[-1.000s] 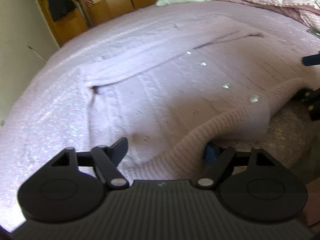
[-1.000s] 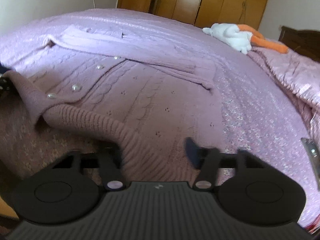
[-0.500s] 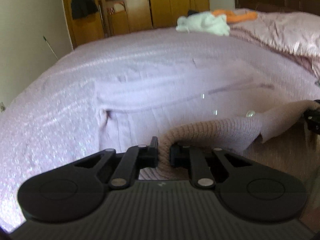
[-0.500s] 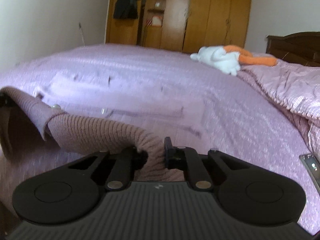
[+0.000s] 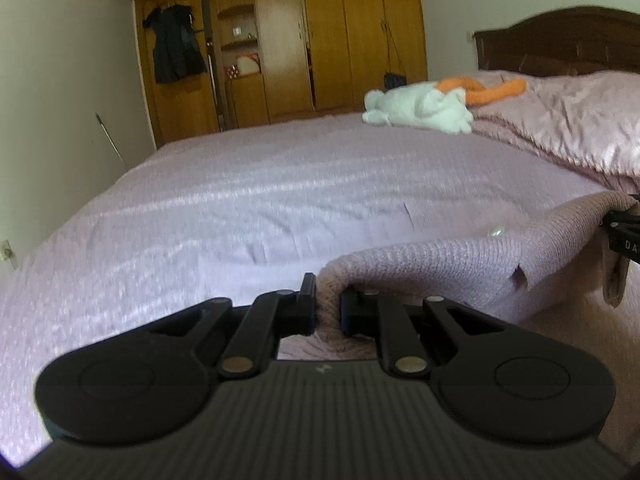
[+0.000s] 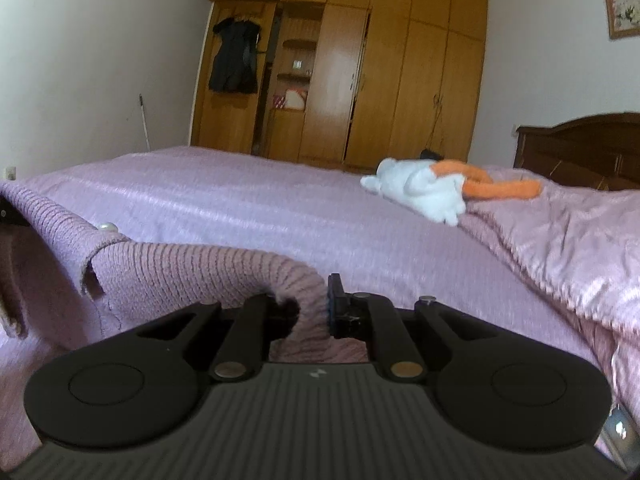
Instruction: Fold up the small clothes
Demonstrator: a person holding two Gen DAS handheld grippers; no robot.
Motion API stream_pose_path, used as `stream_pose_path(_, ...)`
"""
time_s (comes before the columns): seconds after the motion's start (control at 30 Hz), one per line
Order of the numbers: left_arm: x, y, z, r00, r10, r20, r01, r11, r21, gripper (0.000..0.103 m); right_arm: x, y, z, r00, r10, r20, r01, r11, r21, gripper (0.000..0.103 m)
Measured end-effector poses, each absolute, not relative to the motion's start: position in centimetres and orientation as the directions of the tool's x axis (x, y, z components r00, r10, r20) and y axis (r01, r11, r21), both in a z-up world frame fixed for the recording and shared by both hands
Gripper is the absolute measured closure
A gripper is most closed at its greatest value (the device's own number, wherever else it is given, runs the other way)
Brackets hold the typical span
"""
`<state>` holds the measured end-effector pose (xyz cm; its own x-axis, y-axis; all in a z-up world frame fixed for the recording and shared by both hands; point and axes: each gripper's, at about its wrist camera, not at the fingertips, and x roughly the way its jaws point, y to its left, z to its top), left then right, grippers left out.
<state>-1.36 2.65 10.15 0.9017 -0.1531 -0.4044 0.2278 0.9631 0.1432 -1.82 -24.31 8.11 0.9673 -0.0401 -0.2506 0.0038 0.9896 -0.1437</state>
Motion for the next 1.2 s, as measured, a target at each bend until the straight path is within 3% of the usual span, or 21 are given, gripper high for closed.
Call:
stream_pose_path(0.37,7.2,1.2,12.3,0.931,-0.118,-0.345,0.184,0.969,0.167,0.09,9.2,-23.5,7.6,0.963,-0.076,-0.259,0.022,0.978,-0.208,0.092)
stream_pose_path(0.57,12.6,0.9,9.2,0.902,-0.089,-0.422,0.176,0.969,0.172,0.09,14.4,-23.0,2.7,0.927,-0.101,-0.36,0.028,0.979,-0.201,0.092)
stream_pose_path(0.77,16.7,0.8,4.9,0.869,-0.047,-0.493,0.155,0.971,0.181,0.09,18.8,-23.0,-2.3,0.843,-0.114,-0.525,0.017,0.982,-0.186,0.091)
stream_pose_path(0.9,18.5,1.0,3.2,0.839,-0.039,-0.542,0.148,0.976,0.158,0.087,19.4,-23.4,-3.0,0.84,-0.097,-0.534,0.012,0.987,-0.16,0.089)
stream_pose_path(0.97,18.8,1.1,3.0,0.825,-0.035,-0.563,0.15,0.976,0.158,0.084,19.1,-23.8,-2.6,0.834,-0.069,-0.547,0.002,0.992,-0.122,0.084)
stream_pose_path(1.03,18.5,1.5,3.4,0.815,-0.023,-0.579,0.137,0.979,0.154,0.067,18.6,-24.9,-1.9,0.834,-0.033,-0.551,-0.008,0.997,-0.073,0.068)
stream_pose_path(1.1,17.9,2.1,4.2,0.815,-0.024,-0.579,0.125,0.983,0.136,0.057,17.4,-25.7,-1.2,0.842,-0.016,-0.539,-0.005,0.999,-0.038,0.053)
stream_pose_path(1.2,16.4,3.3,5.8,0.819,-0.062,-0.57,0.143,0.985,0.099,0.055,15.0,-26.9,0.0,0.855,0.005,-0.519,-0.012,1.0,-0.009,0.047)
